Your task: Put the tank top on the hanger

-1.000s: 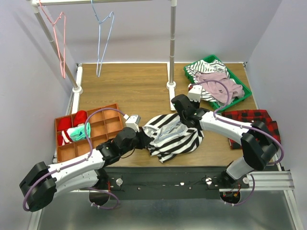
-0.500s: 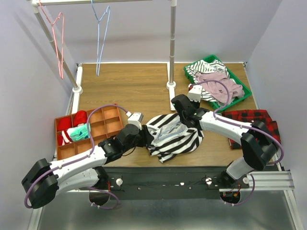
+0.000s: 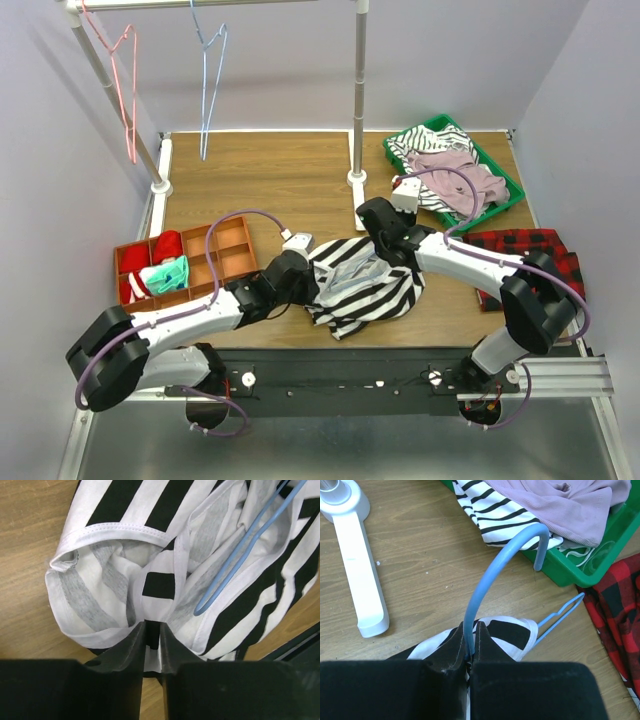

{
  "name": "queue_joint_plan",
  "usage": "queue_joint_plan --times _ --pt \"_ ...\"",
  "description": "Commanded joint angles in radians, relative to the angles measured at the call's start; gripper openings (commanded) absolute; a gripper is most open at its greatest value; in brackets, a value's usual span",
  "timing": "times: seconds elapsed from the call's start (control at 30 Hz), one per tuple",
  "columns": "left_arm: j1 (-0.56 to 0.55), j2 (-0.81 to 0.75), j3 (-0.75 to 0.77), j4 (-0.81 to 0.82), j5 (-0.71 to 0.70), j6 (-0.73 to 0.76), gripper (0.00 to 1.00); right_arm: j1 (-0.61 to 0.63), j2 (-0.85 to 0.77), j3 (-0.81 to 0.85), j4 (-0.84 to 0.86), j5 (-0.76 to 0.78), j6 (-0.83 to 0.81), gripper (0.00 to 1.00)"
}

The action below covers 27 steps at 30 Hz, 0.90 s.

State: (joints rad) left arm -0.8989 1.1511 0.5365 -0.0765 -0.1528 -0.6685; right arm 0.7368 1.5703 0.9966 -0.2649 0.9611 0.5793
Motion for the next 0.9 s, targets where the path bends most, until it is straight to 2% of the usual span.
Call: queue_joint_plan --times 0.0,0.07,0.2,0.4,0.63,0.87 --pt "-0.006 0.021 0.036 -0.028 0.035 0.023 0.18 0.001 0.037 0.004 -0.034 -0.036 0.097 0.01" --pt "-0.006 0.009 0.049 -0.034 0.036 0.015 0.07 0.001 0.039 0.008 -0.031 -0.036 0.096 0.01" --pt "-0.006 -0.065 0.079 -0.074 0.026 -0.022 0.00 0.001 0.040 0.016 -0.025 -0.041 0.097 0.01" --pt "-0.008 -0.146 0.108 -0.077 0.035 -0.094 0.00 0.001 0.048 0.097 -0.043 -0.044 0.097 0.01" --pt "-0.006 -0.162 0.131 -0.055 0.024 -0.192 0.00 0.001 0.057 0.237 -0.102 -0.025 0.116 0.01" --pt "-0.006 -0.211 0.122 0.024 -0.028 -0.313 0.01 0.006 0.063 0.361 -0.169 0.018 0.131 0.01"
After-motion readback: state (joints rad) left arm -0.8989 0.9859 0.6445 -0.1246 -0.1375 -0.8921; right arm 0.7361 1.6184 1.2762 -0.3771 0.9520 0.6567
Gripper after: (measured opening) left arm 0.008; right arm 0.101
